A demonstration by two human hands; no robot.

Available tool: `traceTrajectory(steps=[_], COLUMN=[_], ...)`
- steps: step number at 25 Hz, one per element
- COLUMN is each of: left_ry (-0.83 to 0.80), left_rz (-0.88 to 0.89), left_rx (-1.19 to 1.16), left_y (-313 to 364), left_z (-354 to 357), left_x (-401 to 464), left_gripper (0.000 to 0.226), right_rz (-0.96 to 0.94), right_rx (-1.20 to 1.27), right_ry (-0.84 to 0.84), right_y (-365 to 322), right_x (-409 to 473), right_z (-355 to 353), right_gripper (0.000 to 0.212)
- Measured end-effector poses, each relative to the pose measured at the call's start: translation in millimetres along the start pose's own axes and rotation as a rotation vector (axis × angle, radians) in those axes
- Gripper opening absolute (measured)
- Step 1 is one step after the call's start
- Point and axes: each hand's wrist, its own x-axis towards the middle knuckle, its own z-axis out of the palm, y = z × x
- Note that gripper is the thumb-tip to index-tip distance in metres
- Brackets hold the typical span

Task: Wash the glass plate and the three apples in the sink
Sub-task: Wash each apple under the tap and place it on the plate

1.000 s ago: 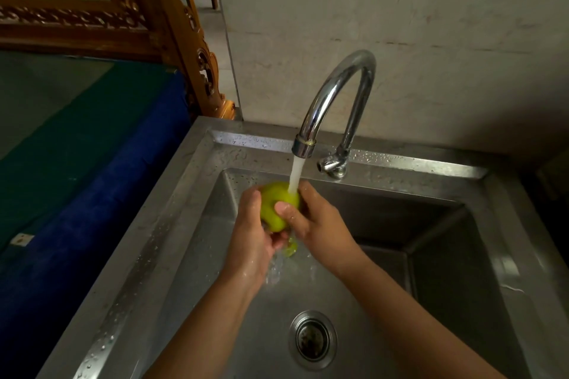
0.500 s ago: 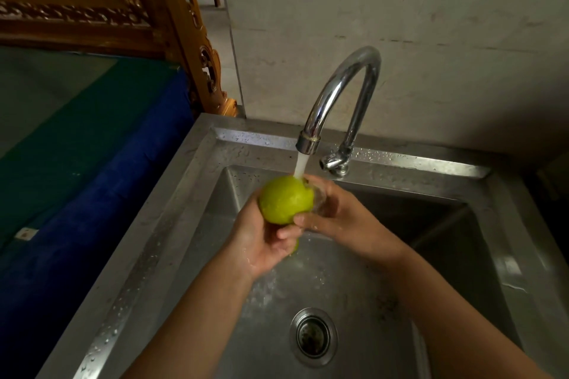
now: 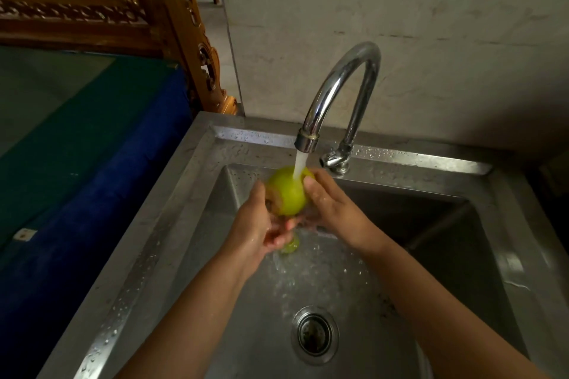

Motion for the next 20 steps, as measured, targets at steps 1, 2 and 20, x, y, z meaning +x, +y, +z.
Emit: traceTrajectory(steps=[1, 2, 20], left_ry=[0.014, 0.03, -0.207], left_rz=[0.003, 0.021, 0.254], left_rx=[0.045, 0.105, 0.28], left_y=[-0.9, -1.0, 0.5], left_z=[-1.4, -2.6, -13.2], left_x=[1.3, 1.9, 6.0], left_gripper=[0.056, 0.054, 0.05], right_rz=[0.034, 0.069, 0.232], right_rx=[0.03, 0.071, 0.16], right_ry=[0.036, 0.066, -0.077], right_y=[0.3, 0.6, 20.9], right_x=[2.8, 5.2, 11.8], right_z=[0.0, -0.3, -6.9], right_gripper=[0.037, 0.042, 0.042])
